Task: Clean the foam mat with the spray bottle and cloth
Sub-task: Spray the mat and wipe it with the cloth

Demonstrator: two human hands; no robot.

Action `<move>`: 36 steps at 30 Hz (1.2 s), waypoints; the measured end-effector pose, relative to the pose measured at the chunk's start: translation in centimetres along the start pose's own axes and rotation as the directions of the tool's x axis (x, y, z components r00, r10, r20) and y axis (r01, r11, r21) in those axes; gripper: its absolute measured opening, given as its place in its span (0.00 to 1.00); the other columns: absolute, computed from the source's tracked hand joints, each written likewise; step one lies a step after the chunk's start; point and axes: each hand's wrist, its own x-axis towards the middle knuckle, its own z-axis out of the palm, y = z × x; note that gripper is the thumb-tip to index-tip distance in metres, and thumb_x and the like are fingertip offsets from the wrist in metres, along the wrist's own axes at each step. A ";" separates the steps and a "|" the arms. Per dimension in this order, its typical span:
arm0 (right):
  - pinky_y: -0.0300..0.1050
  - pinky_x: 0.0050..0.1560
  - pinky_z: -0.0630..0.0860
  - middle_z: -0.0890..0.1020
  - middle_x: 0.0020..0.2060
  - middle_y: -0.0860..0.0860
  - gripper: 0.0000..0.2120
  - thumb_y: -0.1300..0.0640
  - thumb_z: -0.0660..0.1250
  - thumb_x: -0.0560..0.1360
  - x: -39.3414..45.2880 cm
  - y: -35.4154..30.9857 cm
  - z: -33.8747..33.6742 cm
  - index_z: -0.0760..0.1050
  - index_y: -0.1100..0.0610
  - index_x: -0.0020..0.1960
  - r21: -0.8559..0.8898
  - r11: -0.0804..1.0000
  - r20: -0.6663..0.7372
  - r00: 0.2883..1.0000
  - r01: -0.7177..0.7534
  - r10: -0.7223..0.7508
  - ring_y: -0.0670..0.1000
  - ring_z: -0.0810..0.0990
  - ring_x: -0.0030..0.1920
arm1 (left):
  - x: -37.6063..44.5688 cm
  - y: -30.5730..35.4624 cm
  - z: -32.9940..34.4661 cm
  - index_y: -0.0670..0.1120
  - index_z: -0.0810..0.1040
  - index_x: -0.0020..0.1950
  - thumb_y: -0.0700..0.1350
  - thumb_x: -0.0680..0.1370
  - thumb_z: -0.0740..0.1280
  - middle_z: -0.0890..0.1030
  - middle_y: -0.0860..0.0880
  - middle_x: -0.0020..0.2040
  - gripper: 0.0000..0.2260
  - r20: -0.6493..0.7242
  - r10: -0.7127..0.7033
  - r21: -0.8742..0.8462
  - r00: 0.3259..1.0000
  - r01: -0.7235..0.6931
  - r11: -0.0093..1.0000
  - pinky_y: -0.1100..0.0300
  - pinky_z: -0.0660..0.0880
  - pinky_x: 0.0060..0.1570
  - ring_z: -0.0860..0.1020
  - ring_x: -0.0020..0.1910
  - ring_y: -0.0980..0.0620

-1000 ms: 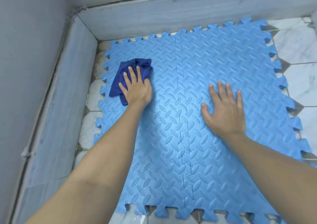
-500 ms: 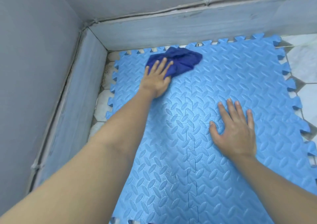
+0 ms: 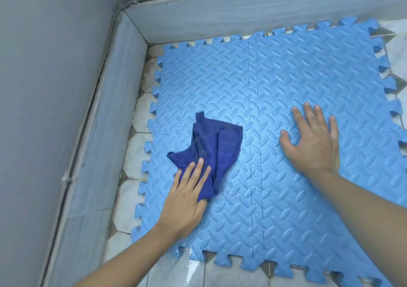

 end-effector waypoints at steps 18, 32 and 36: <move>0.63 0.77 0.43 0.55 0.79 0.56 0.37 0.36 0.51 0.74 0.4 1.5 -2.2 0.58 0.55 0.78 0.071 0.989 0.255 0.956 0.131 -0.145 0.57 0.50 0.80 | 1.8 -4.9 0.0 0.47 0.52 0.78 0.51 0.80 0.59 0.51 0.49 0.79 0.29 -0.151 -0.155 -0.042 0.976 0.150 0.988 0.49 0.51 0.76 0.48 0.78 0.48; 0.52 0.78 0.44 0.58 0.79 0.58 0.23 0.59 0.55 0.82 -9.4 11.7 -5.9 0.63 0.55 0.77 0.215 0.963 0.158 0.979 -0.163 0.131 0.57 0.50 0.80 | -1.5 11.5 4.7 0.52 0.60 0.77 0.56 0.75 0.55 0.61 0.50 0.77 0.29 0.088 0.721 0.236 0.688 -0.717 0.656 0.46 0.52 0.73 0.58 0.76 0.46; 0.44 0.77 0.42 0.55 0.80 0.51 0.27 0.67 0.57 0.81 -9.2 11.8 -7.6 0.62 0.50 0.77 0.334 0.913 0.268 0.952 -0.236 0.149 0.50 0.46 0.80 | 2.6 9.6 3.9 0.52 0.57 0.77 0.55 0.75 0.57 0.57 0.49 0.78 0.31 0.028 0.698 0.304 0.716 -0.671 0.676 0.41 0.52 0.73 0.54 0.77 0.46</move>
